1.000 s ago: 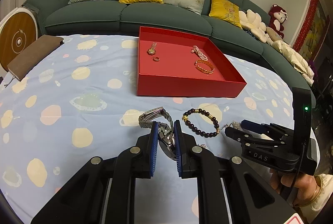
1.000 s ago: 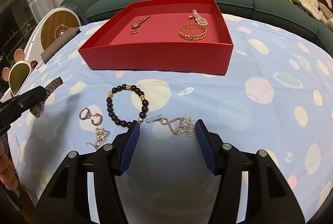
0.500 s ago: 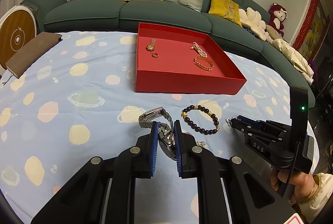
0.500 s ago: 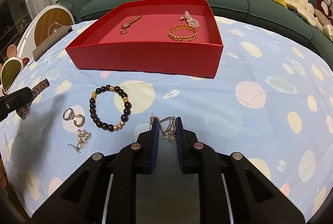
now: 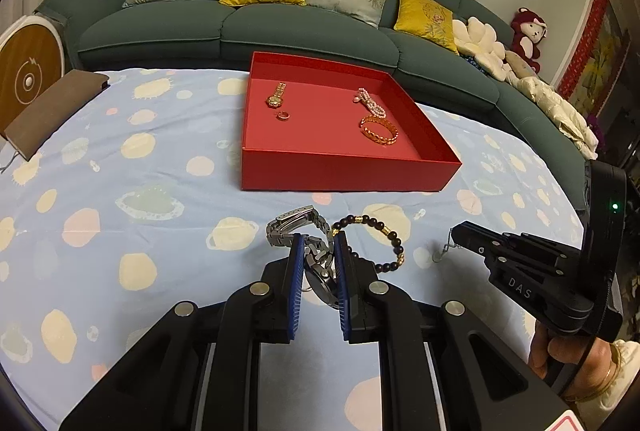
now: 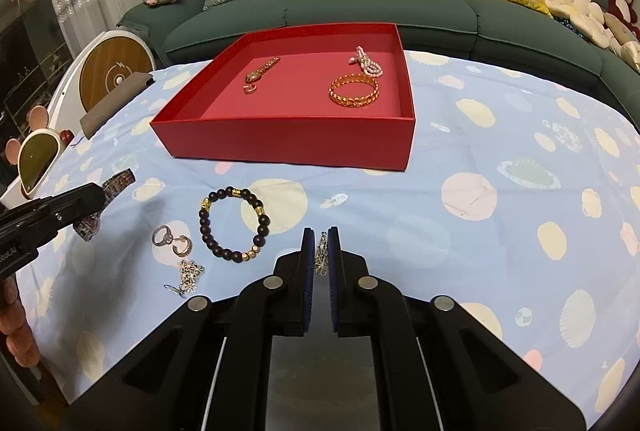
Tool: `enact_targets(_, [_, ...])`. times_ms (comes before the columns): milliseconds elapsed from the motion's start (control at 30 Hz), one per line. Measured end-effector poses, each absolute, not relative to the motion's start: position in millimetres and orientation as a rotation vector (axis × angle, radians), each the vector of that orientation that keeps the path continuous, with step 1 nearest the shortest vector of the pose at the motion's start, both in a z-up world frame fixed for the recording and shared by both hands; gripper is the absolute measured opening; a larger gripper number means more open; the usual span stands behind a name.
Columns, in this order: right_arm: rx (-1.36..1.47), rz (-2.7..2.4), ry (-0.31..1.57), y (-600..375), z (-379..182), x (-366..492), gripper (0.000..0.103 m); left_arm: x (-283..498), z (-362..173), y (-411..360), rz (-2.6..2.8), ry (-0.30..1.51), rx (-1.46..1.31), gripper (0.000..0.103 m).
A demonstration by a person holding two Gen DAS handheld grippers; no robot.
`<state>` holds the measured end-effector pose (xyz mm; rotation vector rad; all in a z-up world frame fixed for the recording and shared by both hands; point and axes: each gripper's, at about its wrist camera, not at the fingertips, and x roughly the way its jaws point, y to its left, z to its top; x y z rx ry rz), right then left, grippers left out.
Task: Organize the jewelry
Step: 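Grasp the silver chain pendant with the right tool while the left tool holds the watch, then carry the pendant with the right tool while the left tool carries the watch over the red box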
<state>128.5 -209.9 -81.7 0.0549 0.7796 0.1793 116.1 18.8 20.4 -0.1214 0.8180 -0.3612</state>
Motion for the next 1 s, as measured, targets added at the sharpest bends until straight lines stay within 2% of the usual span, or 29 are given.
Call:
enact_targets(300, [0.086,0.218,0.7,-211.0,-44.5,125.9,0.006,132.5,51.4,4.7,-0.373,0.743,-0.128,0.012])
enact_targets(633, [0.091,0.216,0.588,-216.1,8.7,171.0,0.006,187.7,77.2,-16.5,-0.367,0.675,-0.105,0.012])
enact_targets(1000, [0.148,0.178,0.667,-235.1,-21.0,228.0,0.006,250.6,36.9,-5.6,-0.29,0.777,-0.093,0.012])
